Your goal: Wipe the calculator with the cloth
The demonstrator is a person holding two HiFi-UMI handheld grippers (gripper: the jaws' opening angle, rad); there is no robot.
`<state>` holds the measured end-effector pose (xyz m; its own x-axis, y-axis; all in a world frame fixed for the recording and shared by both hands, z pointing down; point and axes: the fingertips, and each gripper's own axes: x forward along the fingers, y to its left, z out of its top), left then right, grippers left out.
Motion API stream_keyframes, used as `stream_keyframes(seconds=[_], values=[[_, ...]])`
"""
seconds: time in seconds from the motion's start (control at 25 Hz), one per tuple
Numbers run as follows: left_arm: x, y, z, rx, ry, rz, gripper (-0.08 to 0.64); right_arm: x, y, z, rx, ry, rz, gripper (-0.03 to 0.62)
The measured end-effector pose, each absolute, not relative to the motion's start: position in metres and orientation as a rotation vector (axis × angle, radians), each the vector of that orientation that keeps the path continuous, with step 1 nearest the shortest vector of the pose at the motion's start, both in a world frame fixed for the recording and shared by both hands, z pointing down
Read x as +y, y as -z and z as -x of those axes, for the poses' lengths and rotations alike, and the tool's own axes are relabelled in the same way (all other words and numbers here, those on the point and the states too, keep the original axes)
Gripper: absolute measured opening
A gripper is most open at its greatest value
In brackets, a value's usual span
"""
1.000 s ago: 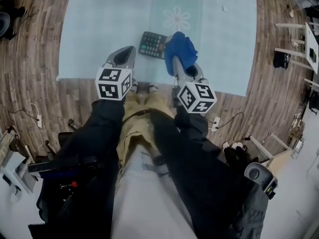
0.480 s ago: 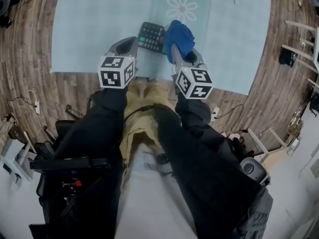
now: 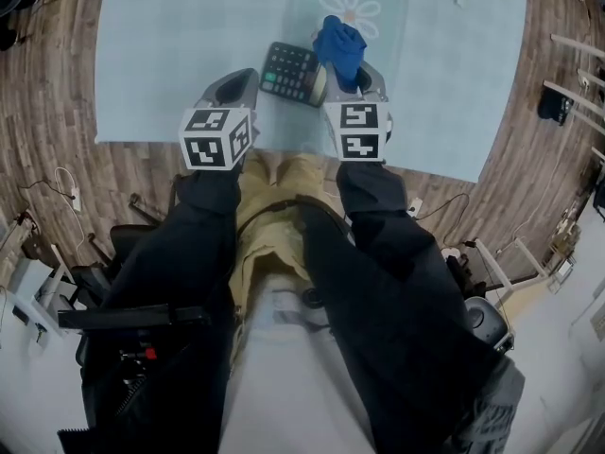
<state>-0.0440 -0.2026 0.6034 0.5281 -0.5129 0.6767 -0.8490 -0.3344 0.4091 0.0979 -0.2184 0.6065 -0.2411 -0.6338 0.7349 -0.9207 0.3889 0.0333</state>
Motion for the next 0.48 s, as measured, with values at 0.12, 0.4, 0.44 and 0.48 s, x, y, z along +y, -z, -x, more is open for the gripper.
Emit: stream_keyframes(seconds=[0.12,0.4,0.44,0.48], values=[[-0.199,-0.608,0.049,-1.112,-0.572,-1.99,0.0,-0.212,-0.627,-0.079,-1.953,-0.514,-1.208,0.092],[-0.189,-0.608,0.072,-1.144,-0.556,-1.963,0.0,-0.189,-0.652,-0.032,-1.969,-0.524,-1.053,0.094],[-0.188,-0.609,0.075,-1.147,-0.553,-1.958,0.0,-0.187,-0.653,-0.028,-1.972,-0.525,-1.048,0.093],[-0.186,-0.61,0.077,-1.152,-0.551,-1.953,0.0,-0.186,-0.654,-0.026,-1.976,-0.525,-1.043,0.092]])
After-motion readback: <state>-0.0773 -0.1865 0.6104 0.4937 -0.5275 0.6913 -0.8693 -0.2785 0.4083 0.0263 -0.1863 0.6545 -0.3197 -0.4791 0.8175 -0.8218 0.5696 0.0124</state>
